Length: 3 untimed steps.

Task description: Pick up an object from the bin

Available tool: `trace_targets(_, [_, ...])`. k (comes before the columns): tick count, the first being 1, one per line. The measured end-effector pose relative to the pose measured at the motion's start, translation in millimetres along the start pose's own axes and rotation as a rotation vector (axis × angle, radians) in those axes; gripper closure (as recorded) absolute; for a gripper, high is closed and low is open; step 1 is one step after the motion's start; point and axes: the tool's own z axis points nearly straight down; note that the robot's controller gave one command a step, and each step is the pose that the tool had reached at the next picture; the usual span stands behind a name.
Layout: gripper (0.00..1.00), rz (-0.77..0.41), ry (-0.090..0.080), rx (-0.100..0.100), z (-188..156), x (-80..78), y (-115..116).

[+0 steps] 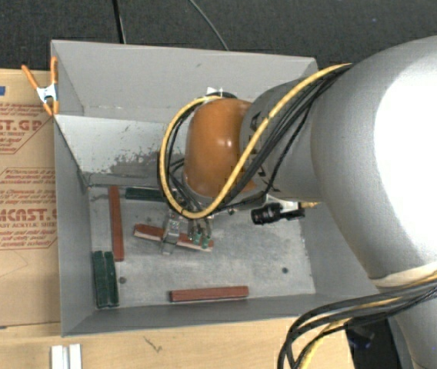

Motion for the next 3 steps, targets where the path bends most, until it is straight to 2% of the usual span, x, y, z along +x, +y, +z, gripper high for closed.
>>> trace_targets(3, [1.00, 0.000, 0.001, 0.000, -27.6, 0.6, 0.1])
